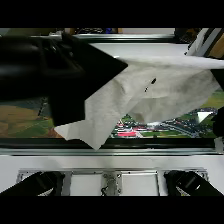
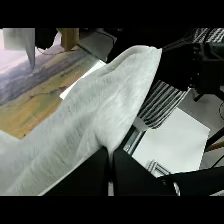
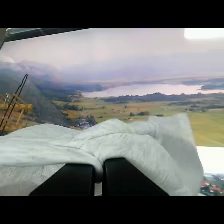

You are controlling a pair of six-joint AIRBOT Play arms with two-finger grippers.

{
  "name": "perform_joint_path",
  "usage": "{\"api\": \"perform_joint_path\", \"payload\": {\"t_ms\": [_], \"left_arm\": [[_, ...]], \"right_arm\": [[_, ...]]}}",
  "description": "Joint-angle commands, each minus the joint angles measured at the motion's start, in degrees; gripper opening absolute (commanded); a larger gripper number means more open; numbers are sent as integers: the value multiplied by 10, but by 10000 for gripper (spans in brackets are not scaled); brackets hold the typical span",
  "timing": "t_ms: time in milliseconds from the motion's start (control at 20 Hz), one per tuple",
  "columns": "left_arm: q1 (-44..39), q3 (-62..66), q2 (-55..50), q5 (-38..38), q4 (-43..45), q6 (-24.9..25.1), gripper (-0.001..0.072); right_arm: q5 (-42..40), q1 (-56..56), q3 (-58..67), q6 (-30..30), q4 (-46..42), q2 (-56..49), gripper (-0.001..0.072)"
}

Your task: Fold the clothes and pants, and hang the long-sleeved shirts on hangers.

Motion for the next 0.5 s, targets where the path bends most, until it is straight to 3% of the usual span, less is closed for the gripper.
{"api": "perform_joint_path", "payload": {"t_ms": [0,200,350,450], "left_arm": [[47,-19,-7,-5,-8,14,12],[186,-173,-57,-48,-27,15,12],[215,-242,-126,-124,-44,69,12],[215,-308,-139,-120,-28,86,12]], "right_arm": [[85,0,41,3,18,-33,22],[113,-19,40,-56,15,-137,22],[148,-104,40,-149,108,-244,20],[185,-170,40,-213,192,-303,21]]}}
